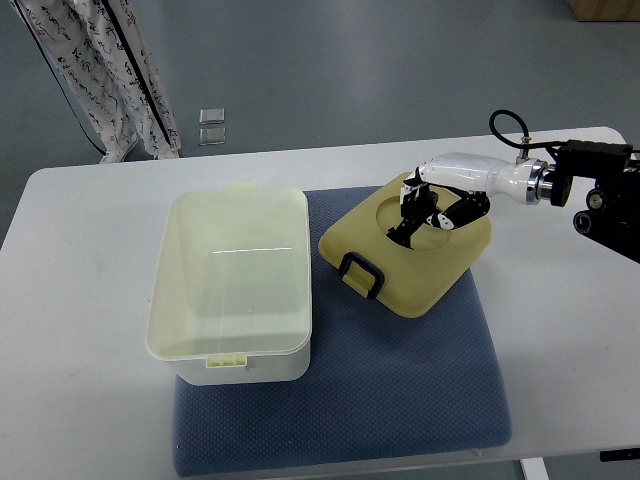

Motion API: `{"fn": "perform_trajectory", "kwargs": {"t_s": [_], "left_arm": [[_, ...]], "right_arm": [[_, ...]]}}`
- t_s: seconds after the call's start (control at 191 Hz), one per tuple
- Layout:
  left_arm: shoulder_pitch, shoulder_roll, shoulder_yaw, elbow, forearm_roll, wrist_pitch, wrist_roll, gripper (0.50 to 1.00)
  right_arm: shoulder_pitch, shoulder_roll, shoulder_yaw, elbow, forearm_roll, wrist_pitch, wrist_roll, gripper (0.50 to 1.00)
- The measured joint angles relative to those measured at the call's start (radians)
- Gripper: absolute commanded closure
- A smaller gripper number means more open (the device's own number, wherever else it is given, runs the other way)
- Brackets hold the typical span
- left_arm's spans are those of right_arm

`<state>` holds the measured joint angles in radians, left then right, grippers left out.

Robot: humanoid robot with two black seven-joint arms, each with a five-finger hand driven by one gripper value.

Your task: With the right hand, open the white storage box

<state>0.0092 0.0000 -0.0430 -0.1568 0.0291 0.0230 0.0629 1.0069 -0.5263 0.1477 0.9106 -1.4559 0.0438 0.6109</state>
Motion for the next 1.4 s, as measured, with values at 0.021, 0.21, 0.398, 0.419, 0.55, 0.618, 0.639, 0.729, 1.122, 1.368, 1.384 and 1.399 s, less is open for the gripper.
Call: {"fn": "perform_trajectory", "kwargs": {"t_s": [0.021, 0.21, 0.398, 0.419, 0.55, 0.618, 0.639, 0.729, 1.122, 1.368, 1.384, 1.399], "left_arm": [[0.0, 0.0, 0.0, 0.0, 0.0, 0.0, 0.0, 0.5], [0.0, 0.0, 0.0, 0.0, 0.0, 0.0, 0.0, 0.5], [0.0, 0.0, 0.0, 0.0, 0.0, 0.0, 0.0, 0.5], [0.0, 0.0, 0.0, 0.0, 0.0, 0.0, 0.0, 0.5], [0.0, 0.0, 0.0, 0.0, 0.0, 0.0, 0.0, 0.5], [0.0, 0.0, 0.0, 0.0, 0.0, 0.0, 0.0, 0.5], [-0.001, 0.0, 0.0, 0.0, 0.0, 0.0, 0.0, 0.5], [-0.001, 0.0, 0.0, 0.0, 0.0, 0.0, 0.0, 0.5], [0.0, 0.0, 0.0, 0.0, 0.0, 0.0, 0.0, 0.5], [0.0, 0.0, 0.0, 0.0, 0.0, 0.0, 0.0, 0.5], [0.0, 0.0, 0.0, 0.0, 0.0, 0.0, 0.0, 0.5], [0.0, 0.0, 0.0, 0.0, 0.0, 0.0, 0.0, 0.5]], "right_arm": [[-0.001, 0.004, -0.003, 0.0, 0.0, 0.0, 0.0, 1.0], [-0.009, 0.025, -0.012, -0.008, 0.0, -0.008, 0.0, 0.914], [-0.016, 0.027, 0.0, -0.021, 0.017, -0.012, 0.0, 0.64], [-0.018, 0.027, 0.0, -0.021, 0.018, -0.012, 0.0, 0.636], [-0.029, 0.031, 0.001, -0.021, 0.032, -0.008, 0.0, 0.595], [-0.035, 0.041, 0.002, -0.021, 0.039, -0.007, 0.0, 0.595], [-0.035, 0.043, 0.002, -0.021, 0.041, -0.006, 0.0, 0.595], [-0.037, 0.047, 0.007, -0.02, 0.051, -0.006, 0.0, 0.595], [-0.079, 0.088, 0.264, -0.056, 0.608, -0.013, 0.0, 0.595], [-0.12, 0.164, 0.354, -0.15, 1.014, 0.001, 0.0, 0.595], [-0.121, 0.165, 0.354, -0.153, 1.034, 0.002, 0.0, 0.595], [-0.122, 0.165, 0.355, -0.155, 1.059, 0.003, 0.0, 0.595]]}}
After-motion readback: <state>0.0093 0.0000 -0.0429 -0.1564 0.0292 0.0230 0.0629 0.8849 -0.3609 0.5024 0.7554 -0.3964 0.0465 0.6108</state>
